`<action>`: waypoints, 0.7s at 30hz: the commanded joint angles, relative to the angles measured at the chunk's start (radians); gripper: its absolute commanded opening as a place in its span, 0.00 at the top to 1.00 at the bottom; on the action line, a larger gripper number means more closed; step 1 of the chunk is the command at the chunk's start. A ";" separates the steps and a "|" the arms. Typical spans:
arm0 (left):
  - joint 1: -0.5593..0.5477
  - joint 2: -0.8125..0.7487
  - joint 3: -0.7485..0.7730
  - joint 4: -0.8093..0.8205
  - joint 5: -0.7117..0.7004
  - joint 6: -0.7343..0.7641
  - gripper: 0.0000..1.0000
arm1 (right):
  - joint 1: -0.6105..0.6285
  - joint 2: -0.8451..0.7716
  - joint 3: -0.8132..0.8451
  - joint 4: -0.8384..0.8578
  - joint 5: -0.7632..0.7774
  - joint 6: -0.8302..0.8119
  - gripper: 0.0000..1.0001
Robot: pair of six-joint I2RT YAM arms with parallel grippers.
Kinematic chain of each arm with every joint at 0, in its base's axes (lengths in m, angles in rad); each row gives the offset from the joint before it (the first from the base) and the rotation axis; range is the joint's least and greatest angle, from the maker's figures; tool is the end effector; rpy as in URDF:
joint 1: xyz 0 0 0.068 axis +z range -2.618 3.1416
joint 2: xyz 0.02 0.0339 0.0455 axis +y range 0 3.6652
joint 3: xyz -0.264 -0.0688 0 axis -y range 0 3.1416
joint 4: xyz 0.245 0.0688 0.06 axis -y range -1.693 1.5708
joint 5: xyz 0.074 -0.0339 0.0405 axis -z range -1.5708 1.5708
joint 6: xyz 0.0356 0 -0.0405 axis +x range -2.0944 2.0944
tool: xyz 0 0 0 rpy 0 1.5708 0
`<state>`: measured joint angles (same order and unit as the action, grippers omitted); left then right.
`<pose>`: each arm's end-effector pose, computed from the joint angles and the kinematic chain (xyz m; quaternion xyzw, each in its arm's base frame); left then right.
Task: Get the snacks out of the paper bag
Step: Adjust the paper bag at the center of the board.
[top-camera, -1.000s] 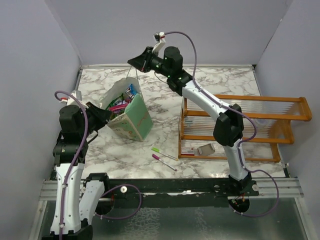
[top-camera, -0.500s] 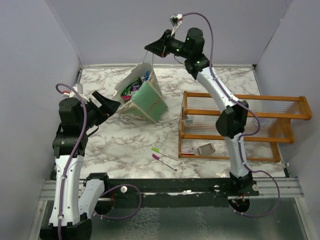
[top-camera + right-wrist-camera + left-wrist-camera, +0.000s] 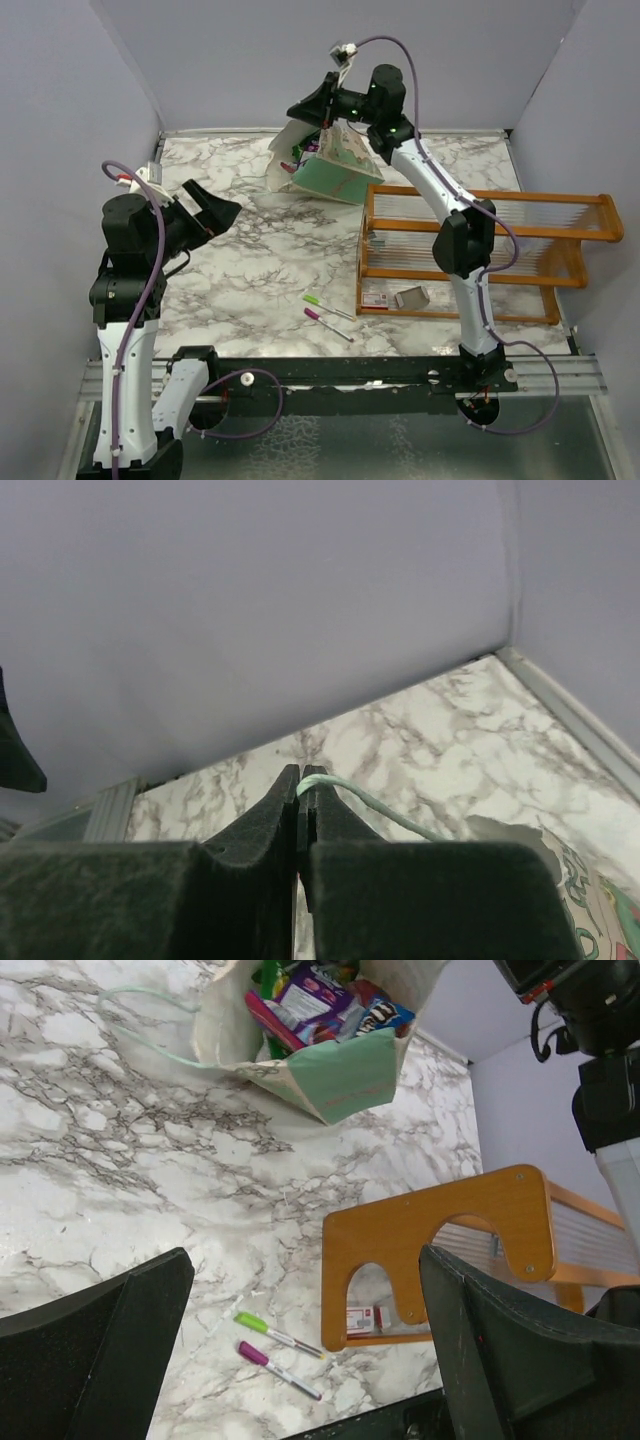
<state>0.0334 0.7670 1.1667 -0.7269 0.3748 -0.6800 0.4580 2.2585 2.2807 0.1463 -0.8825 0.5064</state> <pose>0.1341 -0.0086 0.4129 -0.1772 0.7862 -0.3254 0.4945 0.4600 0.2574 0.3991 -0.3121 0.5910 0.5645 0.4844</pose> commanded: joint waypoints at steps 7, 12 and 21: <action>-0.130 0.045 0.005 -0.013 -0.003 0.160 0.01 | 0.157 -0.202 -0.204 0.039 -0.107 0.038 0.99; -0.131 0.017 -0.114 0.129 0.092 0.137 0.01 | 0.151 -0.241 -0.252 -0.035 -0.075 0.056 0.99; -0.132 0.017 -0.246 0.276 0.122 0.054 0.03 | 0.053 -0.245 -0.267 0.010 -0.086 0.257 0.99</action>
<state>-0.0940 0.7803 0.9264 -0.5648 0.4469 -0.6048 0.5510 2.0735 2.0098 0.0849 -0.9413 0.6479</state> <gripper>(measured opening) 0.981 0.020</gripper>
